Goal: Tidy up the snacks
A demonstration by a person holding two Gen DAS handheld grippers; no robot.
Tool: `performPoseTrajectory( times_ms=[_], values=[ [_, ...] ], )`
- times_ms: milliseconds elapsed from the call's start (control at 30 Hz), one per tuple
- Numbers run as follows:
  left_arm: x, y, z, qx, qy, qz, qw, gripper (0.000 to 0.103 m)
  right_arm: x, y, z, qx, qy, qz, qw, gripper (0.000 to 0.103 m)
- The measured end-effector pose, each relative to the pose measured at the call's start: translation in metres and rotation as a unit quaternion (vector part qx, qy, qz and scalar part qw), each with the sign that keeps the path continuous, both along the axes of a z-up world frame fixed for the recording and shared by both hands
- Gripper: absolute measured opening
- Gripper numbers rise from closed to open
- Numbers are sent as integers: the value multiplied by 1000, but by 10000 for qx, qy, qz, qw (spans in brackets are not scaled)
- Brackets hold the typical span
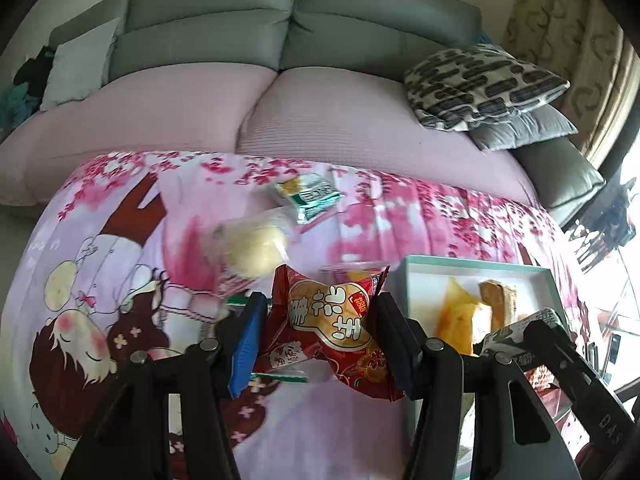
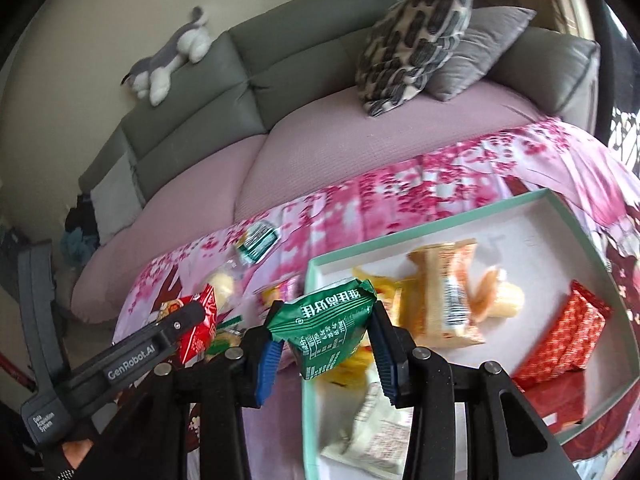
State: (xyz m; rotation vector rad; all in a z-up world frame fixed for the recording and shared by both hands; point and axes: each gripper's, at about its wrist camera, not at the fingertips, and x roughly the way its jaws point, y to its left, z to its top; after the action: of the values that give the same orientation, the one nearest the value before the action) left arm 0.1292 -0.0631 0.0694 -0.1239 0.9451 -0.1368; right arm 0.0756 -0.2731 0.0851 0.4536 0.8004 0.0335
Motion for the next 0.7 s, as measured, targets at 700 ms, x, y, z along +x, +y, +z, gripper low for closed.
performPoseTrajectory(
  times_ms=[700],
  values=[
    [2, -105, 11, 184, -143, -1011, 9946, 58, -50, -134, -13, 45, 198, -1878, 9820, 43]
  ],
)
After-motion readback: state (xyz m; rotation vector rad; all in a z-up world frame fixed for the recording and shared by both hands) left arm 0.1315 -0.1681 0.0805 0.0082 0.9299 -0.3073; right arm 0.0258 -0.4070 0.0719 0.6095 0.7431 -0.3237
